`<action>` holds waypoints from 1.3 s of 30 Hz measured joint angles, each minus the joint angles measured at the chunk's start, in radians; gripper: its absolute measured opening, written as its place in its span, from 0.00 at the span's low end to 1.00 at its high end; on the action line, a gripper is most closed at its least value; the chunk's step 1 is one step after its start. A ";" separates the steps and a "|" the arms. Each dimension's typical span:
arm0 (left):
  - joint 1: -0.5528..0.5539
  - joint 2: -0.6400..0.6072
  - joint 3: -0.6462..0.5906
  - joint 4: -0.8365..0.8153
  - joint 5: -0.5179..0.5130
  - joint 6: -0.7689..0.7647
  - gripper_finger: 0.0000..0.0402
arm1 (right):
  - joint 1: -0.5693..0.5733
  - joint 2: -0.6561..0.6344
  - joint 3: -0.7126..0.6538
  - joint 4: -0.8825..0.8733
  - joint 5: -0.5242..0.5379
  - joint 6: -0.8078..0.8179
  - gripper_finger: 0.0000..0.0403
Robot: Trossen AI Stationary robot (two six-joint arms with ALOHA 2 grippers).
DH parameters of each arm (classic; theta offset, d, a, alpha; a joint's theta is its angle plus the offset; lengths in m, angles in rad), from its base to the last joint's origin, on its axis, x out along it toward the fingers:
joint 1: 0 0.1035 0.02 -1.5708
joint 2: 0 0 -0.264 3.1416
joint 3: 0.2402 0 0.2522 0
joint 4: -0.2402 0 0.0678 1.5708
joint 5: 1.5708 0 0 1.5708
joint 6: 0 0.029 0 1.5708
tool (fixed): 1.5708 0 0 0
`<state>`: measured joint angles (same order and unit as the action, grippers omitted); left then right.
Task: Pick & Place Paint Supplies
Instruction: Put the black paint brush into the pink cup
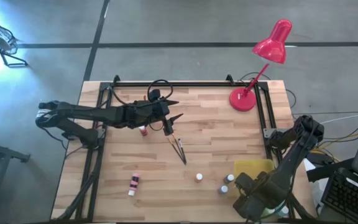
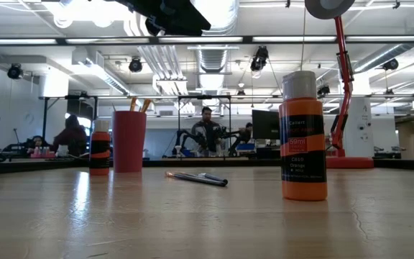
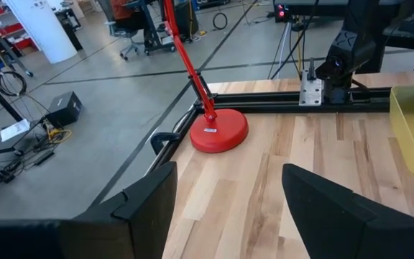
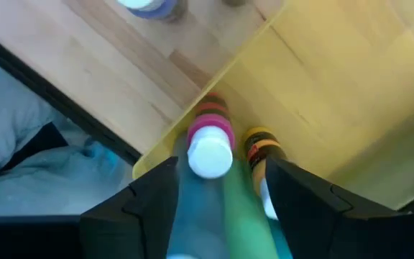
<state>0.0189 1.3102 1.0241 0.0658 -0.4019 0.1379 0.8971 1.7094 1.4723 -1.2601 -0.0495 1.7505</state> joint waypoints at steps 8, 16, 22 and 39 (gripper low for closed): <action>0.000 0.000 0.000 -0.002 0.000 0.003 0.64 | -0.005 -0.071 0.000 -0.044 0.037 -0.036 0.41; 0.000 -0.001 0.000 -0.006 0.001 -0.009 0.64 | -0.016 -0.162 0.000 -0.054 0.255 -0.185 0.30; 0.000 -0.001 0.000 -0.007 0.001 -0.010 0.64 | -0.034 -0.218 0.000 -0.068 0.480 -0.376 0.24; -0.001 -0.002 0.000 -0.192 0.073 -0.270 0.64 | -0.186 -0.263 -0.005 -0.082 0.851 -0.935 0.12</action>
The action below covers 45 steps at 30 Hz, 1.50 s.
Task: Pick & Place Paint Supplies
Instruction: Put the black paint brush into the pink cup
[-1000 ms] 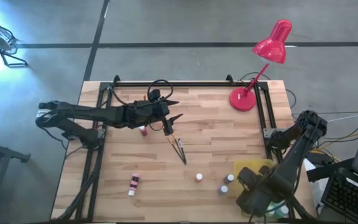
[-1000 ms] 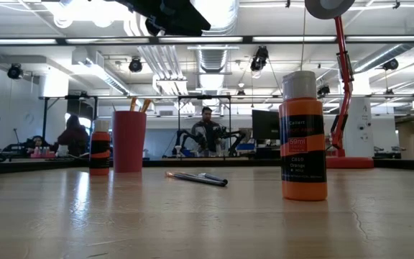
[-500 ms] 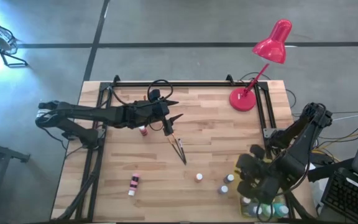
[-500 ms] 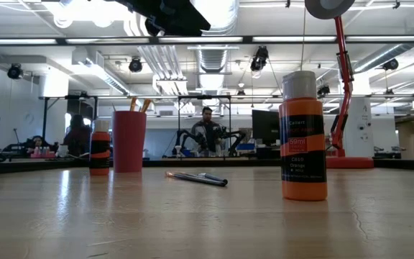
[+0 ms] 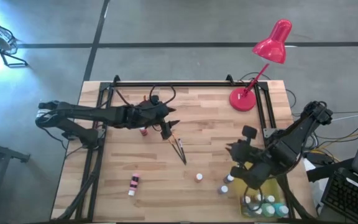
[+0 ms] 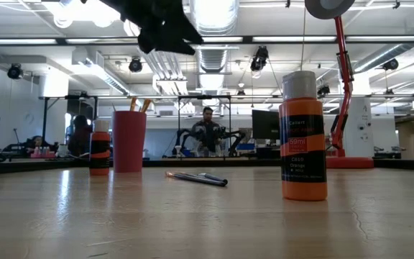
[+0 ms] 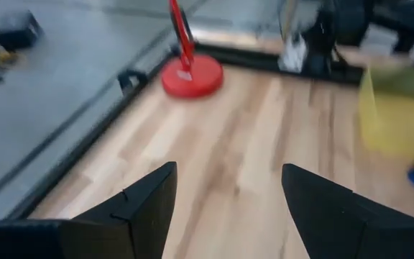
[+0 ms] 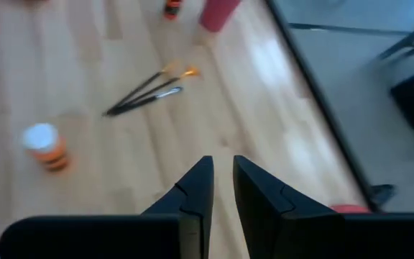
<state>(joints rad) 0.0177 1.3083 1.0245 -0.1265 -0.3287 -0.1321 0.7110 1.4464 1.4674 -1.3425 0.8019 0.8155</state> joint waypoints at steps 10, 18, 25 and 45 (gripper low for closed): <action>0.004 0.041 0.125 -0.409 0.103 0.074 0.64 | -0.072 0.000 -0.005 -0.172 0.038 0.148 0.19; 0.004 0.212 0.298 -0.659 0.104 0.266 0.64 | -0.104 0.000 -0.017 -0.203 0.039 0.204 0.24; 0.003 0.369 0.380 -0.805 0.103 0.379 0.64 | -0.103 -0.003 -0.021 -0.229 0.035 0.237 0.24; -0.001 0.482 0.359 -0.792 0.210 0.499 0.61 | -0.103 -0.006 -0.054 -0.229 0.036 0.254 0.16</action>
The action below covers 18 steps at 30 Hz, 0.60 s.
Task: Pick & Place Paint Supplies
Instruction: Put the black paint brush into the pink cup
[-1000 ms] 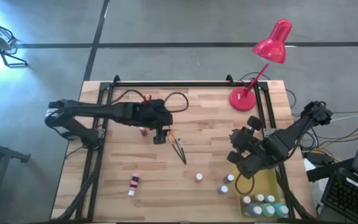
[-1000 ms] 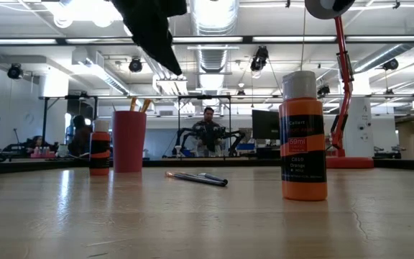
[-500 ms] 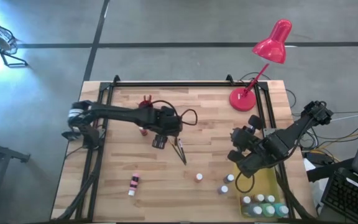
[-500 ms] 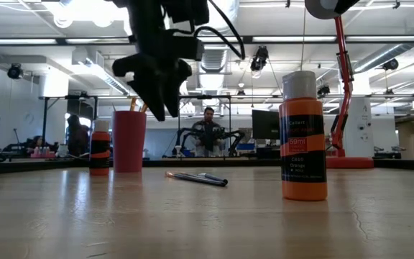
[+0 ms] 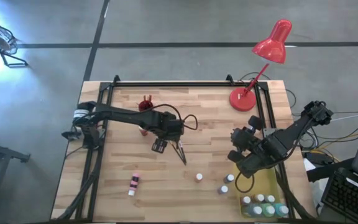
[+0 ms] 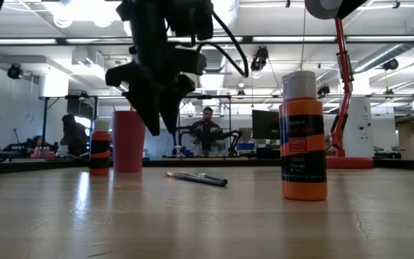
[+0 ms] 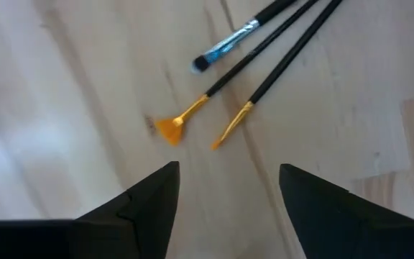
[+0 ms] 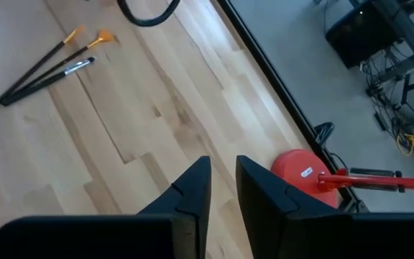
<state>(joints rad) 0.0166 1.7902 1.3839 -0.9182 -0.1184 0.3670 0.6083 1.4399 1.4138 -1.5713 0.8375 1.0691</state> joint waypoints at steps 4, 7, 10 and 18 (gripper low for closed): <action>0.000 0.019 -0.021 0.041 0.021 0.012 0.54 | 0.000 0.000 -0.031 0.000 -0.006 0.024 0.19; 0.000 0.020 -0.045 0.069 0.023 0.024 0.51 | 0.000 0.000 -0.050 0.000 -0.009 0.041 0.22; 0.002 0.021 -0.073 0.077 0.023 0.026 0.49 | 0.000 0.000 -0.063 0.000 -0.011 0.055 0.24; 0.003 0.021 -0.151 0.186 0.021 0.044 0.49 | 0.000 0.000 -0.082 0.000 -0.007 0.065 0.27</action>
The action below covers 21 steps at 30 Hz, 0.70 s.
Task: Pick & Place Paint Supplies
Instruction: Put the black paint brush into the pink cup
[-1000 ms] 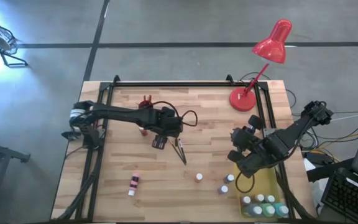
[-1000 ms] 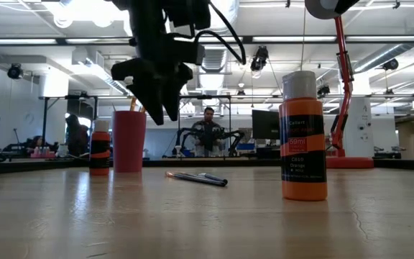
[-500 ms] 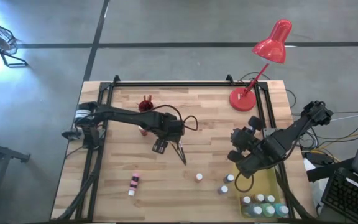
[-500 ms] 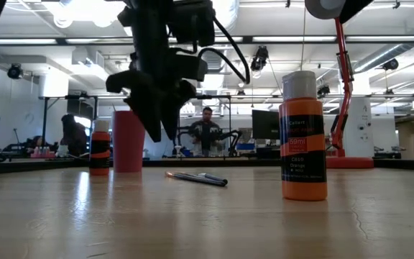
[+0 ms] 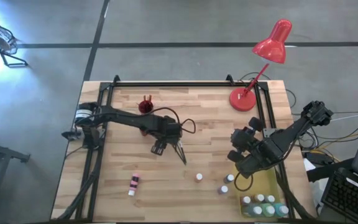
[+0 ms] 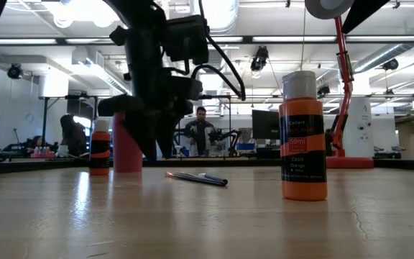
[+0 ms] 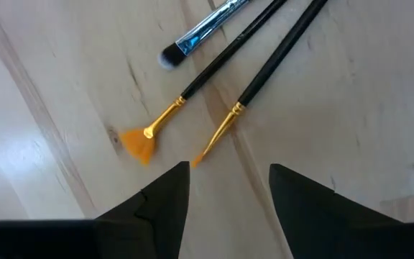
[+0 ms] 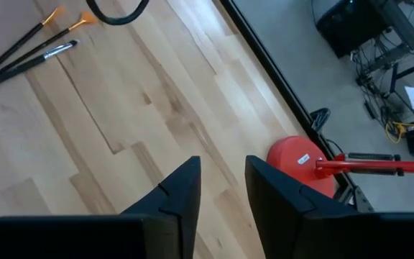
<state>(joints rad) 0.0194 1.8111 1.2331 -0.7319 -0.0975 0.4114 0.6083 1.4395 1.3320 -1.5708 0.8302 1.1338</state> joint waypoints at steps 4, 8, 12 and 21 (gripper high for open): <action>0.006 0.009 -0.011 0.044 -0.007 0.019 0.49 | 0.000 0.000 0.000 0.000 0.000 0.012 0.24; 0.007 0.033 -0.011 0.061 -0.007 0.041 0.49 | 0.000 0.000 0.001 0.002 0.000 0.012 0.20; 0.009 0.066 -0.010 0.058 -0.005 0.045 0.49 | 0.000 0.000 0.001 0.003 0.000 0.017 0.17; 0.021 0.098 -0.006 0.059 -0.008 0.046 0.48 | 0.000 0.000 0.001 0.006 0.000 0.019 0.13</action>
<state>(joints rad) 0.0408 1.9087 1.2275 -0.6731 -0.1059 0.4577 0.6083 1.4395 1.3327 -1.5652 0.8307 1.1526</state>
